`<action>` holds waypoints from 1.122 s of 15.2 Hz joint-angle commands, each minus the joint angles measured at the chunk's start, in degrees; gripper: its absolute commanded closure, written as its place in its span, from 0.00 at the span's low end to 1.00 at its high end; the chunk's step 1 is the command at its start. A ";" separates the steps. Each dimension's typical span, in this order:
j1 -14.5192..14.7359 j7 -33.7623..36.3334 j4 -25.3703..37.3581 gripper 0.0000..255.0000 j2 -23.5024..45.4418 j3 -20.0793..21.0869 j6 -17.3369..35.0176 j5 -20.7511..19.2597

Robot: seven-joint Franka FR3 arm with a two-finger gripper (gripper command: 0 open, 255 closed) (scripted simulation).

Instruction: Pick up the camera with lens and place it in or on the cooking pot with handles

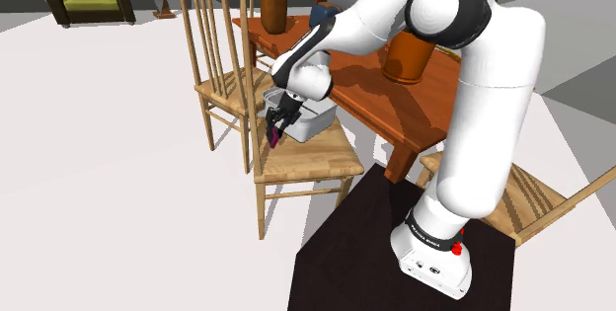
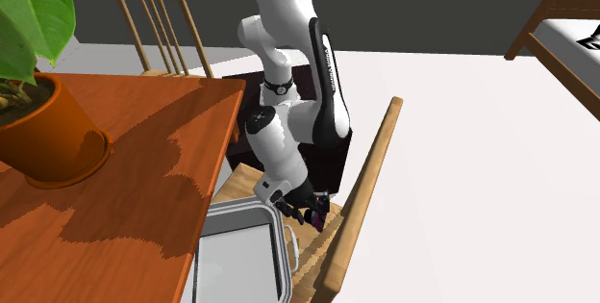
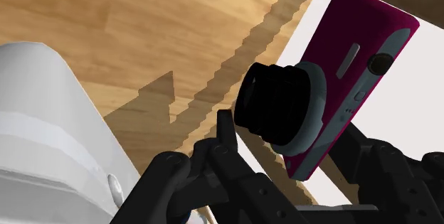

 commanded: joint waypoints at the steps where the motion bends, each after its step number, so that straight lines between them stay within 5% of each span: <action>1: 0.44 1.70 -0.09 1.00 -1.37 -0.74 -0.65 -1.67; 17: 2.04 12.64 0.47 1.00 -10.83 -4.01 -9.05 -12.86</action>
